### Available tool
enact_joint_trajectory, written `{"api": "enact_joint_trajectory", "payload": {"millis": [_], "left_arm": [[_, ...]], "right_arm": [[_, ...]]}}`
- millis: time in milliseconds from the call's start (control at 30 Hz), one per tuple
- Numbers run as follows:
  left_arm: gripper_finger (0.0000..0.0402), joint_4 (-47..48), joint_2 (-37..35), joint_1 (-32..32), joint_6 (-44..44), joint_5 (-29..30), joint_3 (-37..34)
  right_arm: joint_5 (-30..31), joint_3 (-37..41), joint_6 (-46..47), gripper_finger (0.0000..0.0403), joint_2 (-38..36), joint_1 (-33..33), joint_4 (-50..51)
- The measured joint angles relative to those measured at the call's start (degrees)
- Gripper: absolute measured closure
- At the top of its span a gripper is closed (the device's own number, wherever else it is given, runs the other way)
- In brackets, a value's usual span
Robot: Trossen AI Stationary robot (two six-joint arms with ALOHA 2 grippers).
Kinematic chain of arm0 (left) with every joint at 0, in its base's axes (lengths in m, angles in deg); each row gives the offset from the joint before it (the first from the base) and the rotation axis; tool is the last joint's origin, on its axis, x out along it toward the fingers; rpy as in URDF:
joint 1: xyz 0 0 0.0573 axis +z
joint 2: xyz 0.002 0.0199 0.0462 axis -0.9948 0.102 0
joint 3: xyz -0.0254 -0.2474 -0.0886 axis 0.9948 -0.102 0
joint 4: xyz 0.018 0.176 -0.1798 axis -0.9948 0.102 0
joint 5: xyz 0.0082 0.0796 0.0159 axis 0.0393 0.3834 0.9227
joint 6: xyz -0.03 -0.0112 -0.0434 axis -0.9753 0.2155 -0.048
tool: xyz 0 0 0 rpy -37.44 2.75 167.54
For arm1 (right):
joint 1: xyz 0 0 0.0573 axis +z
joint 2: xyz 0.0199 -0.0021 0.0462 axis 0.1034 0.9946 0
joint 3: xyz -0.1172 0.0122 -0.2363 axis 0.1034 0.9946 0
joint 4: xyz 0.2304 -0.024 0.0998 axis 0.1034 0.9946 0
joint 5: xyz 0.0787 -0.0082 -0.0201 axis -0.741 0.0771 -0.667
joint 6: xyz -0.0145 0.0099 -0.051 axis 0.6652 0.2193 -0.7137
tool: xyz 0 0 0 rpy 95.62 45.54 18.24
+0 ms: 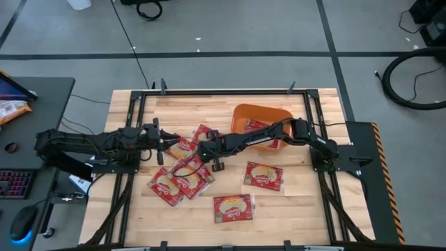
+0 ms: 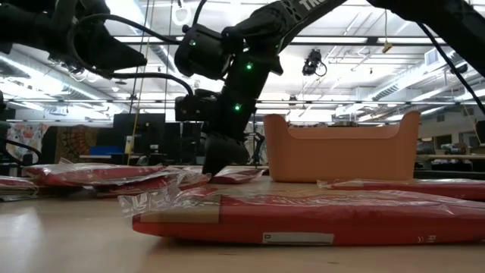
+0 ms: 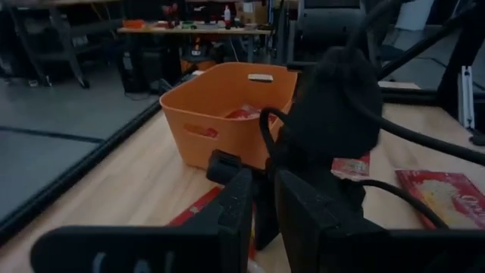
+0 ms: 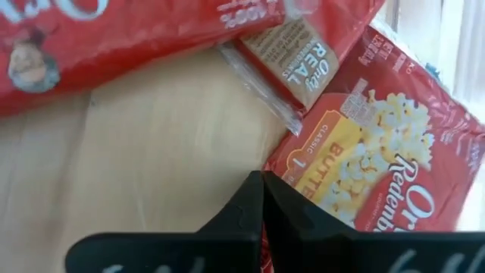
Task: Sort popcorn bags into baskets
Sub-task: Put the popcorn bag into the orange bin
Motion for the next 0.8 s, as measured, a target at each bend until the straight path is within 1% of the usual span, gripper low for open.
{"api": "enact_joint_trajectory", "payload": {"millis": [133,400,467,567,667,800], "left_arm": [[0.0338,-1.83,-0.02,0.0,5.04,0.03,0.0],[0.0338,-2.42,0.0,0.0,10.89,0.03,0.0],[0.0338,-2.42,0.0,0.02,11.69,0.05,0.0],[0.0338,-2.75,0.0,0.02,13.1,0.08,0.0],[0.0338,-2.98,-0.01,0.09,13.41,0.31,0.0],[0.0338,-3.03,0.0,0.09,13.46,0.64,0.0]], "right_arm": [[1.71,-1.96,-1.87,0.0397,0.22,1.61,3.42],[1.83,-8.61,-1.14,0.0398,0.21,3.31,12.28],[1.81,-10.25,-0.04,0.0398,0.17,3.68,13.81],[1.57,-11.16,5.2,0.0394,0.17,3.76,12.42],[1.46,-10.86,9.87,0.0367,0.13,3.68,11.75],[3.88,-8.54,13.94,0.0308,0.06,4.18,12.19]]}}
